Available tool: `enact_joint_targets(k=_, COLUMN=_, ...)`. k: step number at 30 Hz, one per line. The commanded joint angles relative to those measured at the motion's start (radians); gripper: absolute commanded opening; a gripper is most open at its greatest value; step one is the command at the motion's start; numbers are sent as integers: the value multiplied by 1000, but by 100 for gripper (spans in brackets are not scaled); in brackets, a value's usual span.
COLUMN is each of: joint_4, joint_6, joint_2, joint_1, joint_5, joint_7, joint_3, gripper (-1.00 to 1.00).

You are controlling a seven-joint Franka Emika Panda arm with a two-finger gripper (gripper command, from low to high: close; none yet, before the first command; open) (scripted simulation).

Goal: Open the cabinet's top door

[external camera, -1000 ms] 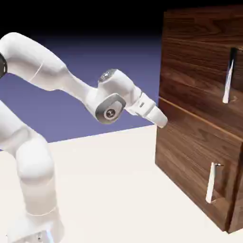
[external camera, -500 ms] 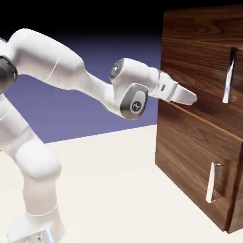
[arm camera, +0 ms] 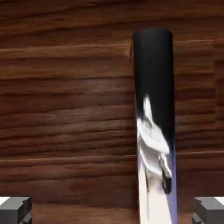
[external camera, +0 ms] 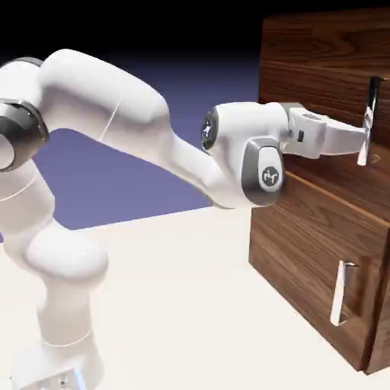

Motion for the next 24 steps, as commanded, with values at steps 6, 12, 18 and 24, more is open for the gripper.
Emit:
enact_joint_targets(k=6, joint_4=65, joint_6=47, joint_2=20, joint_1=125, joint_5=-60, joint_7=31, joint_3=-150, gripper=0)
enact_joint_targets(k=12, joint_4=130, joint_6=24, joint_2=27, joint_1=342, joint_5=-11, joint_7=-11, joint_3=-321, gripper=0)
enact_joint_targets(k=18, joint_4=164, joint_6=12, joint_2=31, joint_1=458, joint_5=15, joint_7=-33, joint_3=-411, gripper=-100)
enact_joint_targets(k=24, joint_4=84, joint_6=31, joint_2=64, joint_1=240, joint_5=97, joint_7=-75, joint_3=-214, gripper=-100)
